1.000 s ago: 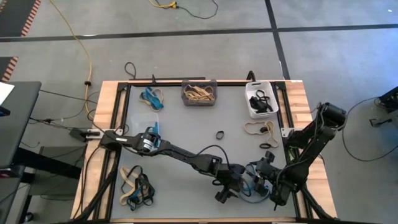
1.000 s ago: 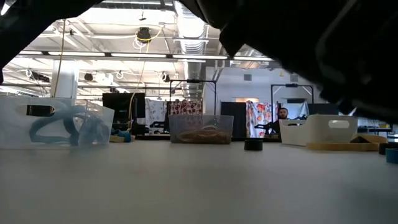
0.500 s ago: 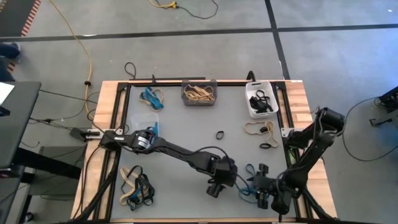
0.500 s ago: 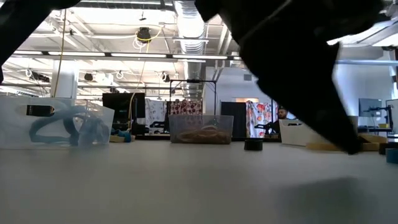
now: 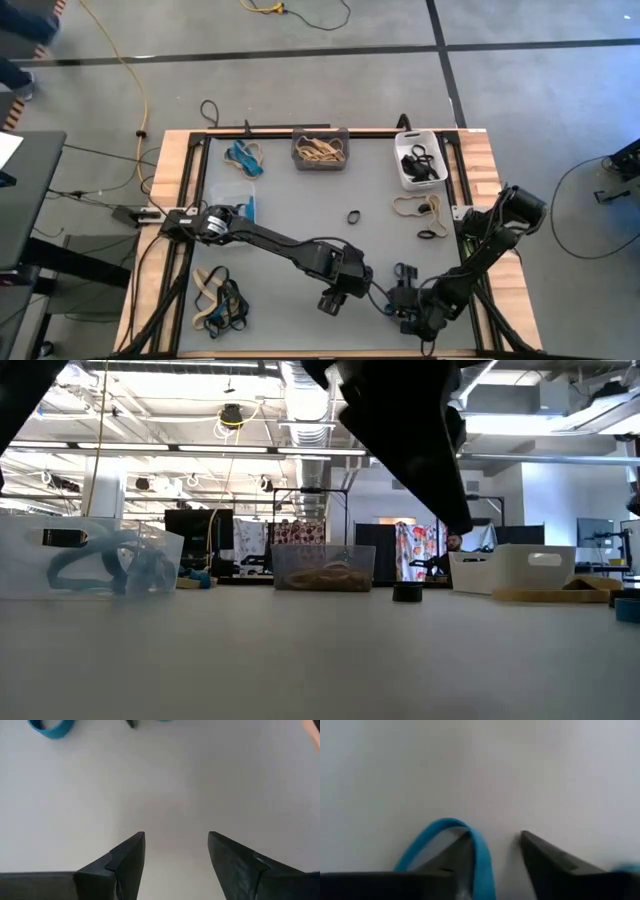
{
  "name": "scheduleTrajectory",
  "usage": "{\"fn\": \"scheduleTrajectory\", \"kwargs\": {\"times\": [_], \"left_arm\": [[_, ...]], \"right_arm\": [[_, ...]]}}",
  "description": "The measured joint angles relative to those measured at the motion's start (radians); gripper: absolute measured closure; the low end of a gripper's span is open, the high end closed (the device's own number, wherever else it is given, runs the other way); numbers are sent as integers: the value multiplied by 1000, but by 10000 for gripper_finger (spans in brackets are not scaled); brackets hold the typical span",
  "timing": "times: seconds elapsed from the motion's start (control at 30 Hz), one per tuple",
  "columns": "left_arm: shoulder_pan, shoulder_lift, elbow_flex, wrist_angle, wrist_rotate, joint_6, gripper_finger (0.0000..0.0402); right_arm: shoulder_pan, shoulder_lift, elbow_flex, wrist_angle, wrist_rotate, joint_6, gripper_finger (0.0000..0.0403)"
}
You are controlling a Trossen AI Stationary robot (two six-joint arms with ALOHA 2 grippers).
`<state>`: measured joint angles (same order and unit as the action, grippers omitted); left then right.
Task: Sort rubber bands into baskets
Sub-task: Put the blue rubber band into the transparent bin
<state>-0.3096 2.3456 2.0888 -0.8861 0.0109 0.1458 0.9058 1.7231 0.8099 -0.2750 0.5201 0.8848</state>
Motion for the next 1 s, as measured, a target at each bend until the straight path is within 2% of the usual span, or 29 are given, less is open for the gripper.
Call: {"fn": "scheduleTrajectory", "kwargs": {"times": [0.1, 0.17, 0.3, 0.6, 0.77, 1.0], "left_arm": [[-19, 0, 0, -12, -18, -8, 194], [-35, 0, 0, -13, -55, -8, 197], [-62, 1, 0, -9, -122, -5, 210], [-90, 1, 0, 26, -202, -39, 246], [-97, 1, 0, -1, -240, -70, 248], [-112, -9, 0, -7, -327, -109, 247]], "right_arm": [[-6, -2, 26, -1, 12, -98, 349], [-6, -7, 47, -7, 57, -154, 380], [-6, -7, 124, -96, 170, -228, 377], [-2, -23, 407, -541, 453, -251, 379], [2, -24, 518, -690, 509, -250, 379], [0, -25, 551, -759, 512, -229, 379]]}}
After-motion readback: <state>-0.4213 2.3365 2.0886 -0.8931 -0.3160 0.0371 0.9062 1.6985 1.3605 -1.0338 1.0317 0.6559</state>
